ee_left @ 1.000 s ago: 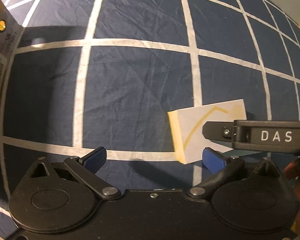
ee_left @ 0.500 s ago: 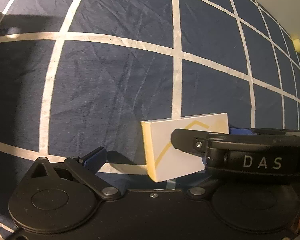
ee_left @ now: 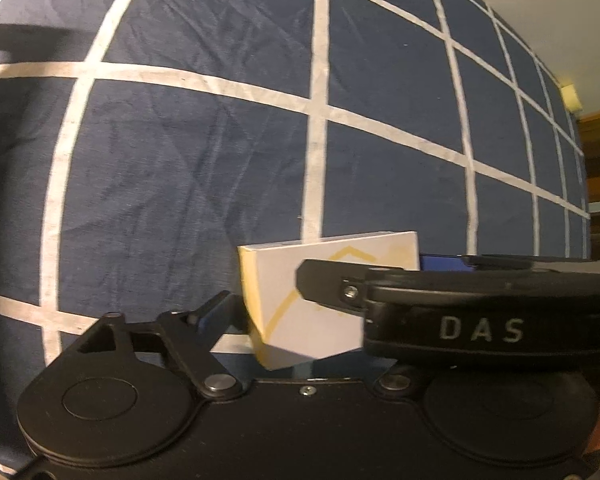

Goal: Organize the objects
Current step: 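Lift the small box with the right tool and carry it over the box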

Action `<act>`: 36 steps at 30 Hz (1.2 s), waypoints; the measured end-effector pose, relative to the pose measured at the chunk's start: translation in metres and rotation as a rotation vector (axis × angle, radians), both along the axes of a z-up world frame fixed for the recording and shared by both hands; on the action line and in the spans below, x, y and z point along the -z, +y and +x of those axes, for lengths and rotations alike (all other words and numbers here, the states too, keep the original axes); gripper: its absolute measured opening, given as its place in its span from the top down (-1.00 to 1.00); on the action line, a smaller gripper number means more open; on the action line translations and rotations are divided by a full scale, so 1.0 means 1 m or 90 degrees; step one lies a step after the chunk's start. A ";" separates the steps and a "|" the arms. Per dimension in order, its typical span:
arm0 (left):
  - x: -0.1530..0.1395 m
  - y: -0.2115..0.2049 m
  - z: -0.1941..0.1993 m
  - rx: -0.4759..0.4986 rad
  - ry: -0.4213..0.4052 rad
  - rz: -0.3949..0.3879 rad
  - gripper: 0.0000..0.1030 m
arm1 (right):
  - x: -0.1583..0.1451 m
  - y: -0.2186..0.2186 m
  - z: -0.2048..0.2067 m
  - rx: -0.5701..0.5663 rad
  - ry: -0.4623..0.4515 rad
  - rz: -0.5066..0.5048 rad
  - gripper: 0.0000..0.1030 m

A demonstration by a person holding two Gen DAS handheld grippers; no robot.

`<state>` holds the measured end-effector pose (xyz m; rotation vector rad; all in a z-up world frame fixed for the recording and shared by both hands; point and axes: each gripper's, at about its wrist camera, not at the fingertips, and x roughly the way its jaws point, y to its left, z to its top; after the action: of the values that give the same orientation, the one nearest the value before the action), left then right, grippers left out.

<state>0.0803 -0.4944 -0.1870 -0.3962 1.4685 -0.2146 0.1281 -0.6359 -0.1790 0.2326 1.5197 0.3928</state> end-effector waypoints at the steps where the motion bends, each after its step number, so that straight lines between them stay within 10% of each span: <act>1: -0.001 -0.001 0.000 0.002 -0.001 0.002 -0.44 | 0.000 -0.001 0.000 0.001 0.000 0.001 -0.48; 36: -0.069 0.041 -0.057 0.049 -0.083 0.054 -0.37 | -0.055 0.042 -0.069 0.024 -0.087 0.037 -0.41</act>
<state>0.0234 -0.4535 -0.1180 -0.2522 1.3611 -0.2340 0.0592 -0.5940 -0.1238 0.2748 1.3690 0.4151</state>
